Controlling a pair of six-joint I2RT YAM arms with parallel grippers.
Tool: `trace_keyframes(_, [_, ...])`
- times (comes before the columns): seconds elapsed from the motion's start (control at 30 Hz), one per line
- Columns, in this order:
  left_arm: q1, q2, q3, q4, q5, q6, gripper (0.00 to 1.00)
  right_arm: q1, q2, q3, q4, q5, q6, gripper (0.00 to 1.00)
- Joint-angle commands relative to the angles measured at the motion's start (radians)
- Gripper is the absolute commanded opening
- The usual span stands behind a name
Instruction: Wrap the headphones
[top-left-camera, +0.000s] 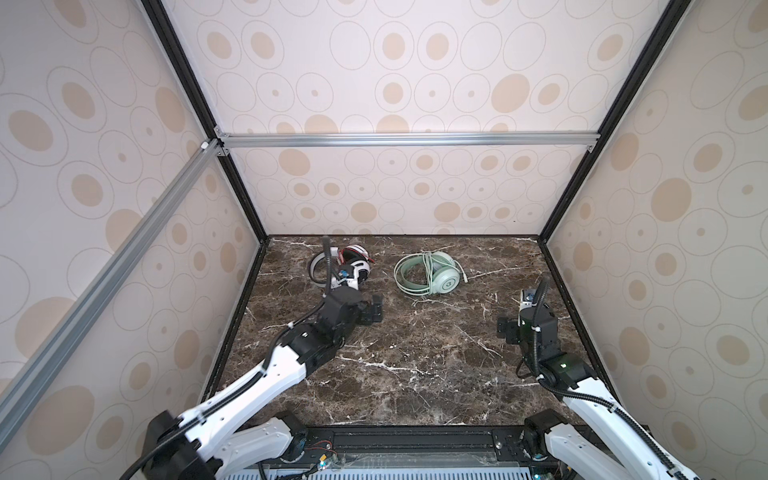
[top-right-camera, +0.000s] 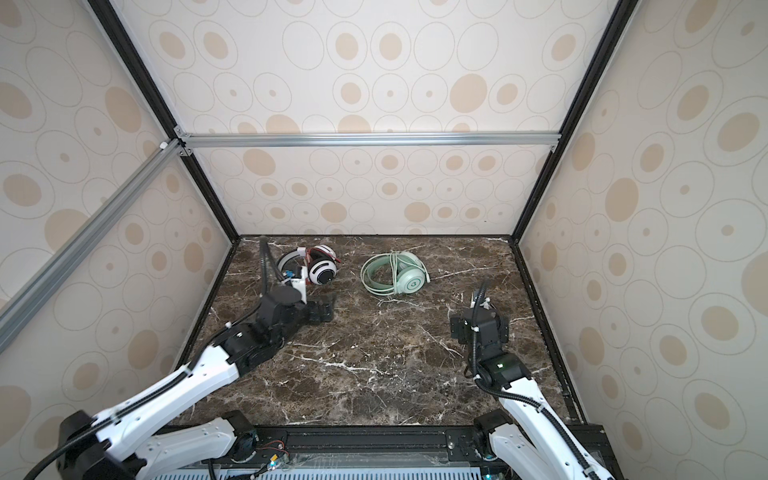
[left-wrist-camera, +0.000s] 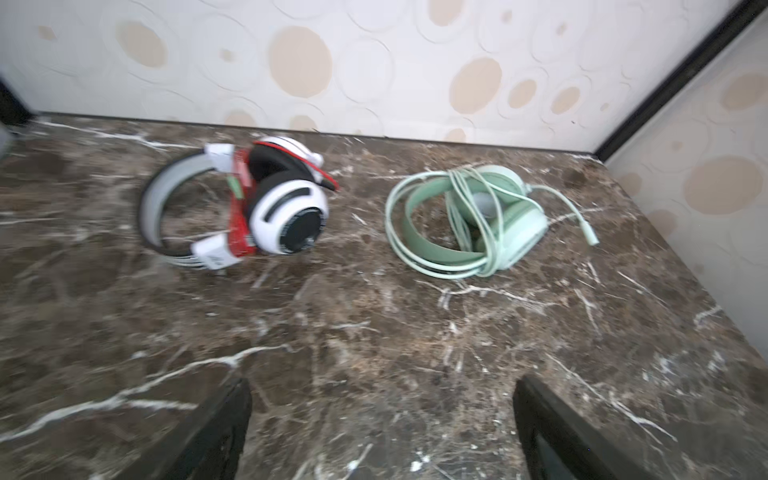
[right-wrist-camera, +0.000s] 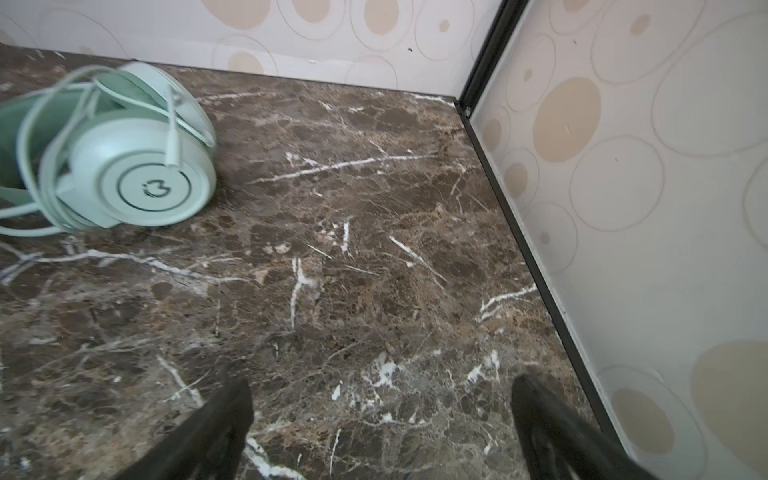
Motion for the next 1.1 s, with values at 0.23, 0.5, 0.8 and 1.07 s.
trace_keyframes(0.23, [0.216, -0.168, -0.284, 0.147, -0.209, 0.214, 0.98, -0.061, 0.158, -0.203, 0.41, 0.124, 0.043, 1.0])
trace_keyframes(0.5, [0.376, -0.05, -0.487, 0.623, -0.275, 0.388, 0.98, -0.159, 0.373, -0.141, 0.579, -0.039, -0.007, 1.0])
trace_keyframes(0.8, [0.531, 0.119, -0.607, 1.055, -0.146, 0.386, 0.98, -0.278, 0.572, -0.051, 0.718, -0.243, -0.042, 1.0])
trace_keyframes(1.07, [0.598, 0.381, -0.604, 1.381, -0.012, 0.382, 0.98, -0.302, 0.676, 0.031, 0.725, -0.373, -0.063, 1.0])
